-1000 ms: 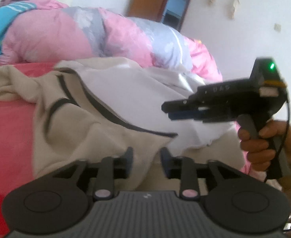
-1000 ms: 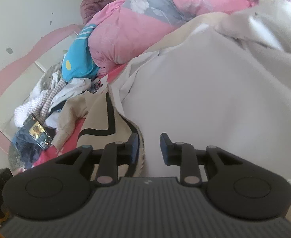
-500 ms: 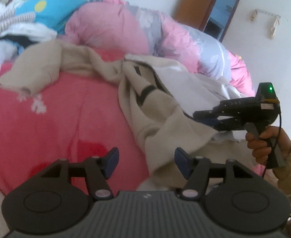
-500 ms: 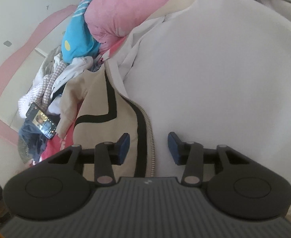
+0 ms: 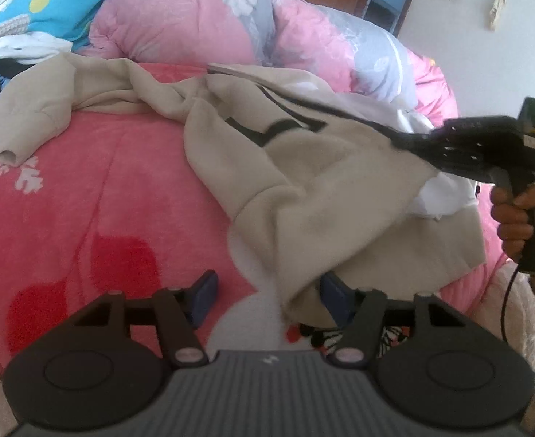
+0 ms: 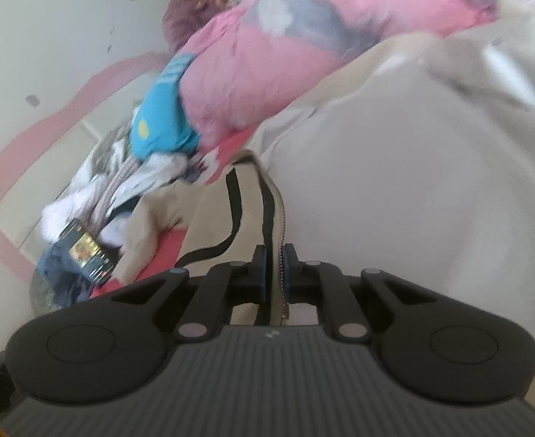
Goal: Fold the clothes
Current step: 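Grasp the hoodie zipper edge with the right gripper while the left gripper regrips the hoodie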
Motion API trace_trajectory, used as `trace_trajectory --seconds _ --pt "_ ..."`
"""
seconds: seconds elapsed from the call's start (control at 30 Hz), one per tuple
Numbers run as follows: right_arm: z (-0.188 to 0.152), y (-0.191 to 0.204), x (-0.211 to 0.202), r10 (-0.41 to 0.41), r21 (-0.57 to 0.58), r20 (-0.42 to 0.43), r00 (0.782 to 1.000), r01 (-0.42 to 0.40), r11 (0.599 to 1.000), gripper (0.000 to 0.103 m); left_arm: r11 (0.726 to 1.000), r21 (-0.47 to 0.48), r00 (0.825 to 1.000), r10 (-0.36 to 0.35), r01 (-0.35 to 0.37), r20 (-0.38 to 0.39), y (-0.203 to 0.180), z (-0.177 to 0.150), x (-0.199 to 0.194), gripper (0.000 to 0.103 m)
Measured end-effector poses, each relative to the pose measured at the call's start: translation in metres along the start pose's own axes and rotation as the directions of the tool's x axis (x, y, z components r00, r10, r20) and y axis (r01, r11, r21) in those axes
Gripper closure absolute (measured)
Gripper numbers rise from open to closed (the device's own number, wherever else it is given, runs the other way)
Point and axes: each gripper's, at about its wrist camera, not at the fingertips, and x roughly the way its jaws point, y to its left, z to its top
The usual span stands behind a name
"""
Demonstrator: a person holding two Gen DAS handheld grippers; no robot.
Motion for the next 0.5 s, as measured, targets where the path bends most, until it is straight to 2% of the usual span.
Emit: trace_trajectory --seconds 0.07,0.2,0.27,0.33,0.43,0.5 --pt "-0.006 -0.011 -0.009 -0.024 0.025 0.007 1.0 0.024 0.999 0.096 1.0 0.012 1.0 0.002 -0.002 -0.006 -0.003 0.0 0.001 0.042" --pt "-0.031 -0.036 -0.01 -0.047 0.107 -0.018 0.999 0.049 0.993 0.096 0.999 0.039 1.0 0.014 -0.014 -0.015 -0.009 0.0 0.001 0.055" --pt "-0.039 -0.047 -0.011 -0.021 0.175 -0.015 1.0 0.023 0.984 0.096 0.998 0.064 1.0 0.023 -0.022 -0.02 -0.014 0.0 -0.001 0.061" --pt "-0.04 -0.05 -0.015 0.016 0.213 0.019 1.0 -0.02 0.977 0.096 0.995 0.094 0.999 0.032 -0.029 -0.027 -0.021 0.0 -0.001 0.072" --pt "-0.036 -0.045 -0.029 0.072 0.218 0.082 0.994 -0.089 0.972 0.096 0.99 0.13 0.998 0.058 -0.054 -0.031 -0.032 -0.001 -0.001 0.084" --pt "-0.034 -0.042 -0.037 0.086 0.205 0.106 0.991 -0.106 0.973 0.096 0.987 0.148 0.997 0.073 -0.067 -0.036 -0.038 0.0 -0.004 0.089"
